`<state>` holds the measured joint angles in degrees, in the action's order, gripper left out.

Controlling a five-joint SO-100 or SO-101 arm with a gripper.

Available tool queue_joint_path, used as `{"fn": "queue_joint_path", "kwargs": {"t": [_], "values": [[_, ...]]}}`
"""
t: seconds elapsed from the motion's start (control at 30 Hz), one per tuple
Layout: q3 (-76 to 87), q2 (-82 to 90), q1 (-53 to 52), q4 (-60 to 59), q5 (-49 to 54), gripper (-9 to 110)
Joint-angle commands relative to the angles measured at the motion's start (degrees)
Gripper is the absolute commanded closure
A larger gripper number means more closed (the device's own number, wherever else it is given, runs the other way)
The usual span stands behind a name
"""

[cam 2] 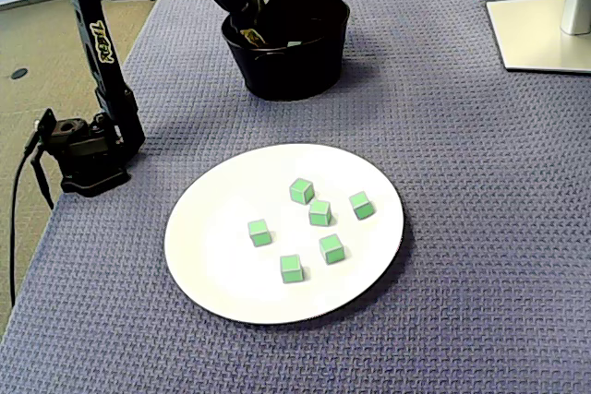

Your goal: Pick up the items on the white plate and put them in the black container.

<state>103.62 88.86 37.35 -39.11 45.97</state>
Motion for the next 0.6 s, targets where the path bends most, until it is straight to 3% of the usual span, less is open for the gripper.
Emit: {"fn": "queue_joint_path", "kwargs": {"t": [0.0, 0.13, 0.37, 0.47, 0.57], "values": [[-11.2, 13.1, -3.4, -13.3, 5.6, 69], [-27.6, 20.9, -9.8, -28.6, 16.2, 71], [-38.6, 26.3, -31.7, -46.6, 50.2, 72], [-33.3, 26.1, -44.5, -47.3, 63.0, 73], [-25.0, 23.9, -53.8, -39.5, 68.7, 70]]}}
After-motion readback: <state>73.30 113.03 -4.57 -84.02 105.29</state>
